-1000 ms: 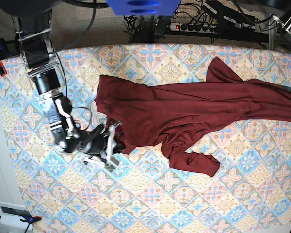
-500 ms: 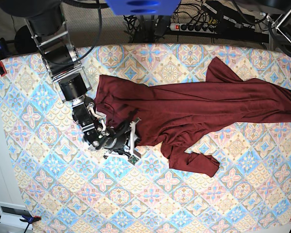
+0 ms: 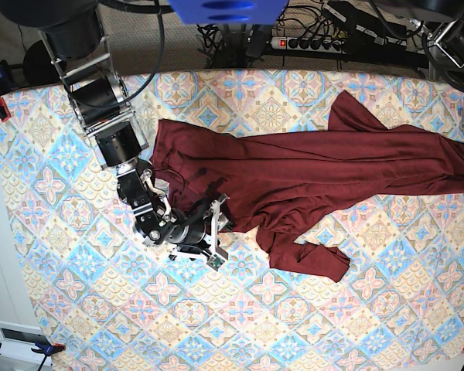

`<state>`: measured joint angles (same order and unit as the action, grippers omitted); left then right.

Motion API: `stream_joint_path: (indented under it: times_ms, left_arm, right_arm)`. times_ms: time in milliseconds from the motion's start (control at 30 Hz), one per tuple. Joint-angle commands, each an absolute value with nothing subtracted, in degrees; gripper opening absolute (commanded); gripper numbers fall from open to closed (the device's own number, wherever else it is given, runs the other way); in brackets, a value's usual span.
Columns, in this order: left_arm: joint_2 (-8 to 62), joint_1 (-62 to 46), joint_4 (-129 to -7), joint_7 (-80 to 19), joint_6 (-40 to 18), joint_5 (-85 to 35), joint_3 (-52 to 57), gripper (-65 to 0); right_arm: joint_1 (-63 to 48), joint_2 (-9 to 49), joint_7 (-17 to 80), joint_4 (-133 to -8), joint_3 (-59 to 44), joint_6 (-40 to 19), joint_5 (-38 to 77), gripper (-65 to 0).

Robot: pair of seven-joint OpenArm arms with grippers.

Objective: Layout the t-shirt on the table in an organized manner, then fold the t-shirt properly

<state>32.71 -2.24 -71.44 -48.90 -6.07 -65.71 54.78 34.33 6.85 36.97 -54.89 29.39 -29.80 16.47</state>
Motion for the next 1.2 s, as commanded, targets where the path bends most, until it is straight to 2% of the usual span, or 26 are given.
stream_joint_path:
  times_ms: [0,567,633,833,1033,1167]
  left_arm:
    - [34.51,-1.80,-72.31,-48.22,-6.81,-66.68,55.16,-65.0]
    - [34.51,-2.86,-72.31,-48.22,-6.90,-66.77,55.16,-65.0]
    - [34.51,-2.86,-72.31,-48.22,-6.90,-66.77,55.16,-65.0]
    - [34.51,-2.86,-72.31,-48.22,-6.90,-66.77,55.16,-65.0]
    - [34.51,-2.59,-72.31,-48.13,-6.90,-66.77,55.16,-65.0]
    - [34.51,-2.59,-72.31,-48.13,-6.90,-66.77,55.16,-65.0]
  right_arm:
    - [36.35,6.81,35.65,-55.52,29.14,-29.76,17.01,-34.8]
    - [34.95,7.08,34.59,-51.30,29.32,-29.85,16.84,-36.0]
    - [34.77,7.08,34.59,-51.38,29.32,-29.85,16.84,-40.9]
    - [34.42,7.08,34.42,-51.47,28.70,-29.85,17.01,-65.0]
    - [34.24,7.25,33.36,-56.57,28.70,-29.85,17.01,-65.0]
    - [32.31,11.03,33.89,-64.04,28.70,-29.85,17.10,-65.0]
